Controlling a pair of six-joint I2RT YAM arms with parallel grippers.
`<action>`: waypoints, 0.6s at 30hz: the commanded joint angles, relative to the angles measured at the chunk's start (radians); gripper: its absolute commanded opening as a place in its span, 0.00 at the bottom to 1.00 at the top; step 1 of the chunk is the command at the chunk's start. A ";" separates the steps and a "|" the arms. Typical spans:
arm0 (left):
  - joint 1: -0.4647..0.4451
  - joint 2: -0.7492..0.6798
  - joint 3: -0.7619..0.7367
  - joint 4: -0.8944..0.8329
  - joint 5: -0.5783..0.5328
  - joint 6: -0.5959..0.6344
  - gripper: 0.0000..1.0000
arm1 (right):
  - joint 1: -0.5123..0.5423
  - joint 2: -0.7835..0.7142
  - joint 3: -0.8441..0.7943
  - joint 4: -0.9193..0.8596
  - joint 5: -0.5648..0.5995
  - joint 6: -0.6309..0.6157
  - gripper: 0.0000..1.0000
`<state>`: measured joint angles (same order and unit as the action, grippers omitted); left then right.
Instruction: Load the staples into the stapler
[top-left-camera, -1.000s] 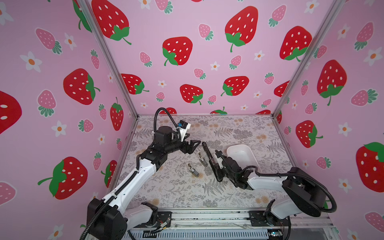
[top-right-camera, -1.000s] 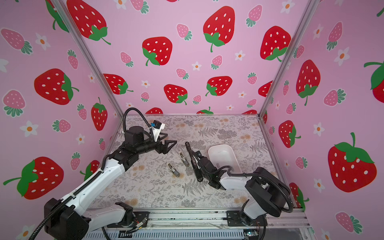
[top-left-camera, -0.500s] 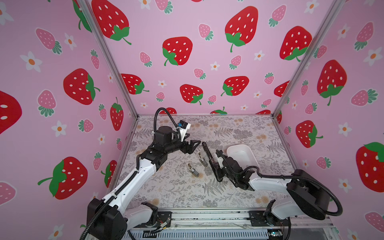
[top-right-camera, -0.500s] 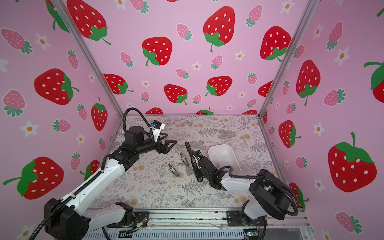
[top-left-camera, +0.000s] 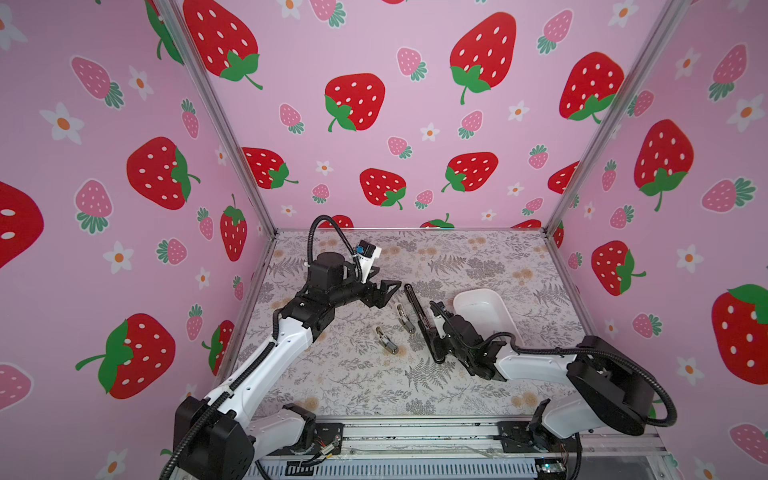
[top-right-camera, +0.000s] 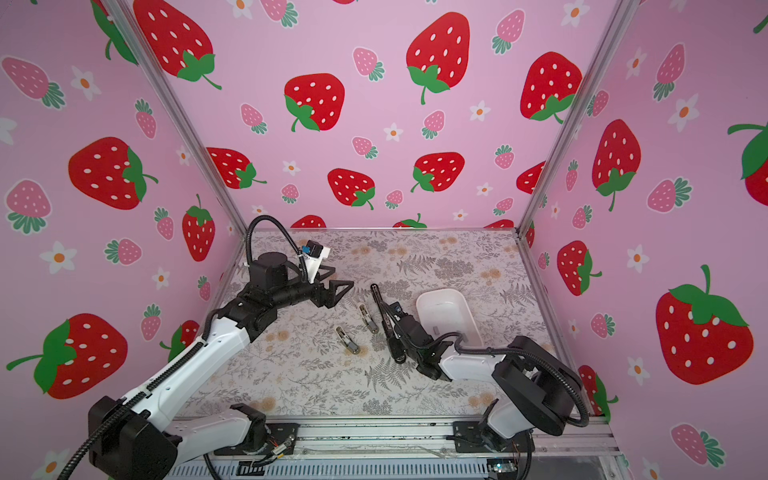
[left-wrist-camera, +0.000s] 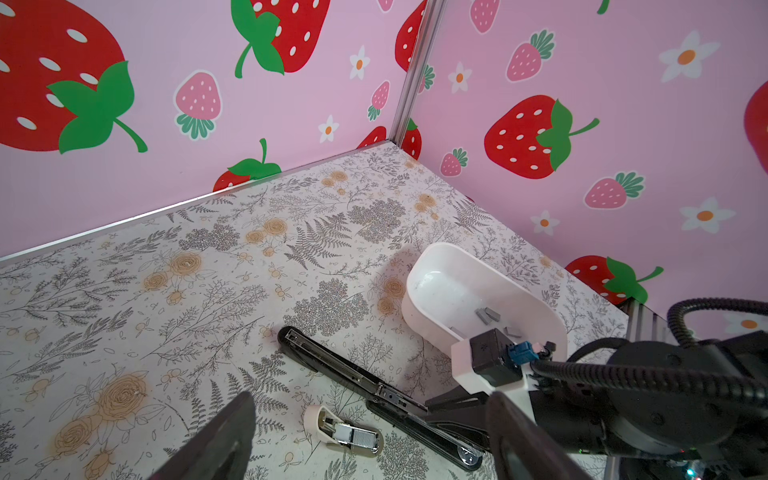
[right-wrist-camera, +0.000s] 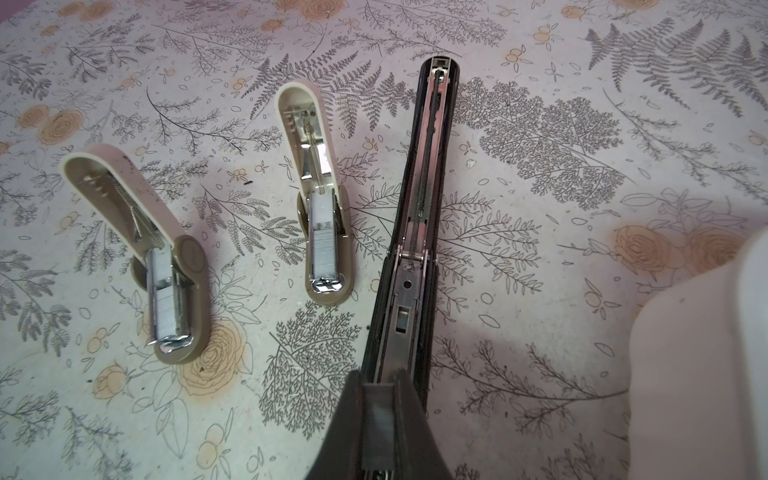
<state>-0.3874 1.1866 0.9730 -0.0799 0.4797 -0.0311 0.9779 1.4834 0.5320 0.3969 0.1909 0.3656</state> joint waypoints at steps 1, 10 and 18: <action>-0.004 0.008 0.016 -0.014 0.007 0.010 0.88 | 0.006 0.013 0.011 0.006 0.015 0.005 0.10; -0.004 0.008 0.016 -0.014 0.008 0.010 0.88 | 0.005 0.025 0.013 0.006 0.019 0.006 0.10; -0.005 0.008 0.016 -0.013 0.004 0.009 0.88 | 0.006 0.029 0.013 0.005 0.020 0.009 0.10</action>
<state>-0.3874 1.1866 0.9730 -0.0803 0.4797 -0.0311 0.9779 1.4979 0.5320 0.4023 0.1974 0.3664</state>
